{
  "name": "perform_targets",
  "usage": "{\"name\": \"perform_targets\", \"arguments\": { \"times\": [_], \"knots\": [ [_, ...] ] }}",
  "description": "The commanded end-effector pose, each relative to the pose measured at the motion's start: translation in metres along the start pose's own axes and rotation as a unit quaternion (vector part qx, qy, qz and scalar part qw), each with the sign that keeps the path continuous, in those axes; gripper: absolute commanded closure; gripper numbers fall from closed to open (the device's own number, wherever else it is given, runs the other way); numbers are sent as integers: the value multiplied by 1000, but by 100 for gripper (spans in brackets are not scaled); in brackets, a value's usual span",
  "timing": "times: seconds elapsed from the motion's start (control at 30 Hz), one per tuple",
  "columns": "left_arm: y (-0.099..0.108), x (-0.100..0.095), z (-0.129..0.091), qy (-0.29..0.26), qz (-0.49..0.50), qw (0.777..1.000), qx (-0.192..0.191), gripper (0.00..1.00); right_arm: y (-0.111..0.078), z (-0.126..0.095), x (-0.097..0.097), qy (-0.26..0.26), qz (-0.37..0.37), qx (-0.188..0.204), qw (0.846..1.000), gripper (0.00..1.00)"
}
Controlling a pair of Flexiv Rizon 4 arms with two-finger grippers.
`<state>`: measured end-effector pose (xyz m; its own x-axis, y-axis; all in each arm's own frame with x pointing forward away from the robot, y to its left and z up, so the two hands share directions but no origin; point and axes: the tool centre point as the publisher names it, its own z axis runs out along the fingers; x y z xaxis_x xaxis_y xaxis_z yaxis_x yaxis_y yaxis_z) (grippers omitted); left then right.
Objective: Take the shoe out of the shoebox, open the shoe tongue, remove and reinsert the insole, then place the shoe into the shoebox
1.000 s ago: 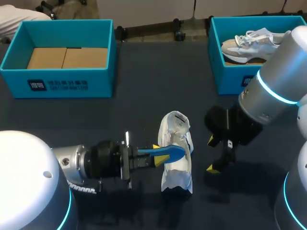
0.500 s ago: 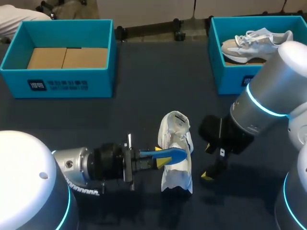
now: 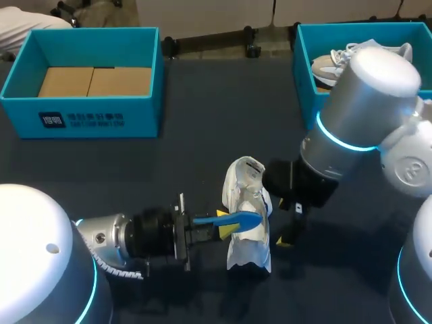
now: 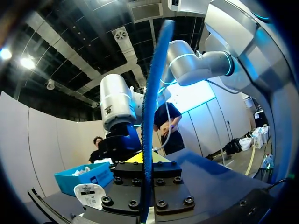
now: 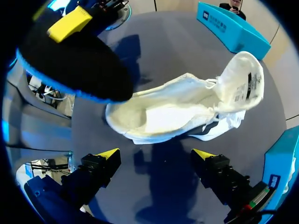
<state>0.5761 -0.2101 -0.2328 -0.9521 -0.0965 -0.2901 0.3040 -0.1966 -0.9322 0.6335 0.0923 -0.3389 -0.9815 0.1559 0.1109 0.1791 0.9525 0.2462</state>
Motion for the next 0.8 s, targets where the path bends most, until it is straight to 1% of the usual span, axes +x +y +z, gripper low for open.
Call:
{"name": "perform_targets", "arguments": {
  "times": [0.03,0.27,0.5,0.63,0.8],
  "knots": [
    [5,2,3,0,0,1000,7,100,13,8,-5,2,-1,34,999,0],
    [6,-2,10,8,8,1000,12,100,8,9,-6,0,-6,32,999,0],
    [12,-3,15,21,14,1000,14,100,3,6,-7,-4,-7,27,1000,0],
    [18,-6,17,27,9,999,14,100,2,5,-7,-5,-11,22,1000,0],
    [19,-5,17,35,9,999,14,100,-1,6,-8,-3,-13,22,1000,0]
  ]
}}
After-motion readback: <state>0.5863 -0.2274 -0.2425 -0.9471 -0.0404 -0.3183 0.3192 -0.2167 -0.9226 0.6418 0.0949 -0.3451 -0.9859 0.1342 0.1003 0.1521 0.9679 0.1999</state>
